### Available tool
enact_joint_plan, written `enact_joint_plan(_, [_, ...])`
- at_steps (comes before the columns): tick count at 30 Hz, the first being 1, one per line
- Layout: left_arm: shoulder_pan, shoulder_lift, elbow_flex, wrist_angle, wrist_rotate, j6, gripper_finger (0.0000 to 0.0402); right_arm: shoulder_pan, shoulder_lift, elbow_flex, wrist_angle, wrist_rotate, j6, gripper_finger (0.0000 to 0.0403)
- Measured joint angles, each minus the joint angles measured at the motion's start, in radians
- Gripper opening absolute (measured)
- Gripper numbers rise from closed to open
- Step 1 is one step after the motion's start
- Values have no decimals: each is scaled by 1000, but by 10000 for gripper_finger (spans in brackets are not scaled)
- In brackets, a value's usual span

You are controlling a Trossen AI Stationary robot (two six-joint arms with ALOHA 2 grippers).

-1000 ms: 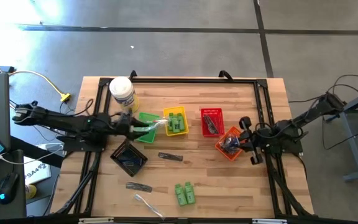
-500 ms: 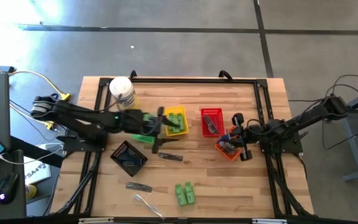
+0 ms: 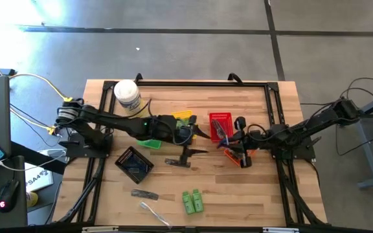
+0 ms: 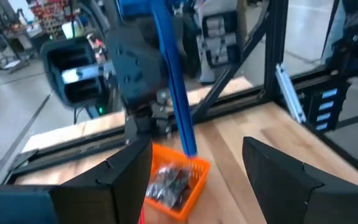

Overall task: Pick & Place Travel size toiletries
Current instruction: Put the blue razor into the black basket

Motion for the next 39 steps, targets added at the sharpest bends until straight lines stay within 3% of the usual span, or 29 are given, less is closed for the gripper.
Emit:
enact_joint_plan(21, [0,33,60,-40,12,-63,234,-37,223,200,-7,23,-116,23])
enact_joint_plan(26, [0,33,60,-54,12,-59,174,-37,222,200,-3,22,-116,23])
enact_joint_plan(33, [1,33,60,-53,37,-28,24,-44,222,200,-10,14,-112,23])
enact_joint_plan(39, [1,33,59,-73,39,-9,24,-44,222,200,-38,-2,-120,32])
